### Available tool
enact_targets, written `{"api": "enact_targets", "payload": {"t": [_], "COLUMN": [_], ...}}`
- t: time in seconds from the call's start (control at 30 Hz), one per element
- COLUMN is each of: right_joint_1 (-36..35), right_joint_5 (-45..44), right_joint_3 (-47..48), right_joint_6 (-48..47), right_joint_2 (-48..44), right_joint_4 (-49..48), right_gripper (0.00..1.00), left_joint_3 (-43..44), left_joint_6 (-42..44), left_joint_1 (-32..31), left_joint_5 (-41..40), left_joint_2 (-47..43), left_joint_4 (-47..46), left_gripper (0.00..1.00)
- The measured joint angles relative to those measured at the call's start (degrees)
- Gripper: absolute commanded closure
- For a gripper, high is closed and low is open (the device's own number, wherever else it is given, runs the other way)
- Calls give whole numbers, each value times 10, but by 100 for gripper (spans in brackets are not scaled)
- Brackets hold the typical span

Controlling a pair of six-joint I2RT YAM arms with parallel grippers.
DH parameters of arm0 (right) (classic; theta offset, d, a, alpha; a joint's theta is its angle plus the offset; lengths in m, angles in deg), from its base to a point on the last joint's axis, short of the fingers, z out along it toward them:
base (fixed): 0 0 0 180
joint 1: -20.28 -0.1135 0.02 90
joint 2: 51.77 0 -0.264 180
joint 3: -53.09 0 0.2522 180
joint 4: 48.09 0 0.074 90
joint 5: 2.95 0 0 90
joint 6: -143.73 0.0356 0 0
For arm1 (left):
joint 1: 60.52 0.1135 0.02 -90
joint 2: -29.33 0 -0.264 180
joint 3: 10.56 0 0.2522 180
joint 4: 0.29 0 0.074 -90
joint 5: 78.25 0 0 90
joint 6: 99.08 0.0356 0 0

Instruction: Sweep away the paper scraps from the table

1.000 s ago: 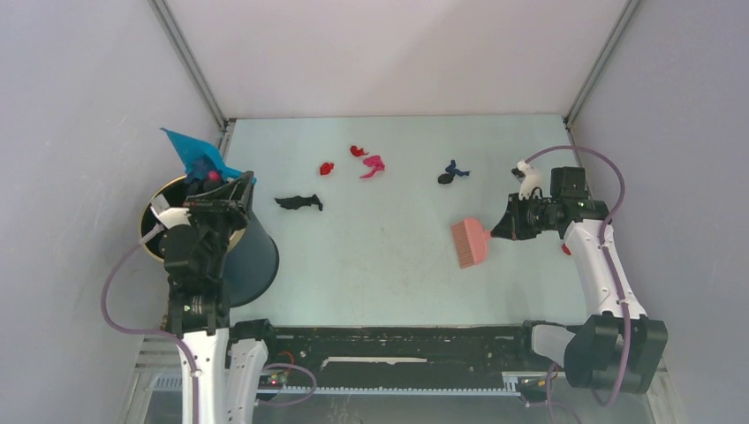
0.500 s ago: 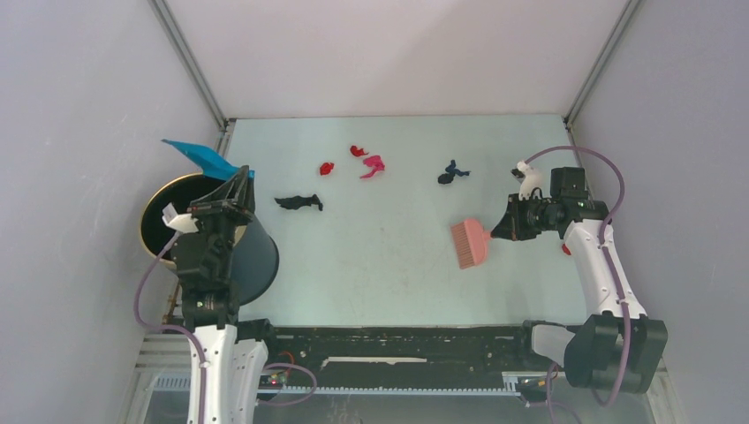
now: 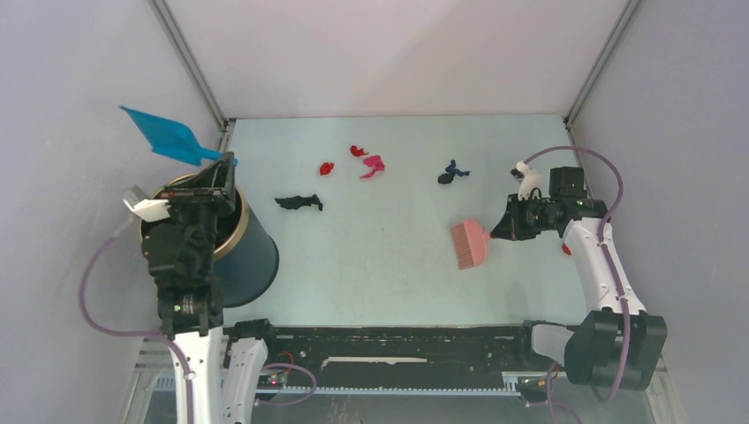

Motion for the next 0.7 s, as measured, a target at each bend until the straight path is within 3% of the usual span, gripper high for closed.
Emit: {"api": "enact_targets", "payload": {"t": [0.17, 0.37, 0.7], "right_joint_1": [-4, -11, -24], "right_joint_5": [-1, -4, 5], "right_joint_3": [0, 0, 0], "right_joint_6": [0, 0, 1], "right_joint_2": [1, 2, 10], "right_joint_4": [0, 0, -6], "right_gripper": [100, 100, 100], "left_joint_3": [102, 121, 142], "left_joint_6": [151, 315, 600], "left_joint_1": [0, -15, -213], "left_joint_5": [7, 63, 61], "left_joint_2": [24, 62, 157], "left_joint_4": [44, 85, 223], "left_gripper": [100, 100, 100]}}
